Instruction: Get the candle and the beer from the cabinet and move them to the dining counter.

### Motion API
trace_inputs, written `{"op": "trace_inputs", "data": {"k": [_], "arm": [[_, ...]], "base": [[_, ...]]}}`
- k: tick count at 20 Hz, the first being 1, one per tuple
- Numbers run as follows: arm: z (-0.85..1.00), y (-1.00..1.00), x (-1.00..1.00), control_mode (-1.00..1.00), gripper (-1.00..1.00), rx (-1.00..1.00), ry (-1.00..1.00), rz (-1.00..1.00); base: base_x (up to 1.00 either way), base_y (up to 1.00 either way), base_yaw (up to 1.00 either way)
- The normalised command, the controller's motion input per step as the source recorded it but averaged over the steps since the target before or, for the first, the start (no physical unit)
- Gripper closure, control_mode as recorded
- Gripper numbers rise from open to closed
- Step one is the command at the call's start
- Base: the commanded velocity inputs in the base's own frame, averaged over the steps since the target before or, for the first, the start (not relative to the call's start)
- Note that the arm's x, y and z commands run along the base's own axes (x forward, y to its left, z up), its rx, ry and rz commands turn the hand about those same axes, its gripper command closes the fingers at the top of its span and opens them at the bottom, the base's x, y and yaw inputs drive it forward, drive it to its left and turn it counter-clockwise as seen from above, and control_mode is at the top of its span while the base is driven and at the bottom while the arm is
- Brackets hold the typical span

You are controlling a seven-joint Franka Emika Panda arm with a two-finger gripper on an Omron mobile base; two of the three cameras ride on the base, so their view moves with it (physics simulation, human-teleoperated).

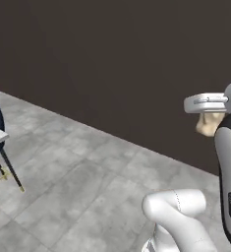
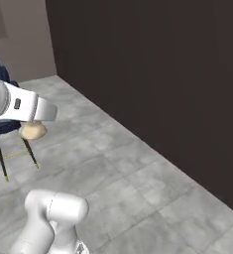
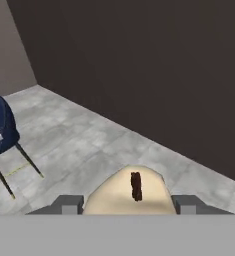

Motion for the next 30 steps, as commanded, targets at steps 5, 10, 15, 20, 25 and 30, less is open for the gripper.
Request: {"op": "trace_inputs", "data": {"k": [5,10,15,20,25,30], "arm": [[0.0,0.0,0.0,1.0,1.0,0.0,0.0,0.0],[0.0,0.0,0.0,1.0,1.0,0.0,0.0,0.0],[0.0,0.0,0.0,1.0,1.0,0.0,0.0,0.0],[0.0,0.0,0.0,1.0,1.0,0.0,0.0,0.0],[0.0,0.0,0.0,1.0,1.0,0.0,0.0,0.0],[0.0,0.0,0.0,1.0,1.0,0.0,0.0,0.0]], "base": [[1.0,-0.58,0.39],[1.0,-0.59,0.39],[1.0,-0.55,0.41],[1.0,-0.48,0.44],[1.0,-0.51,0.42],[1.0,-0.49,0.46]]}}
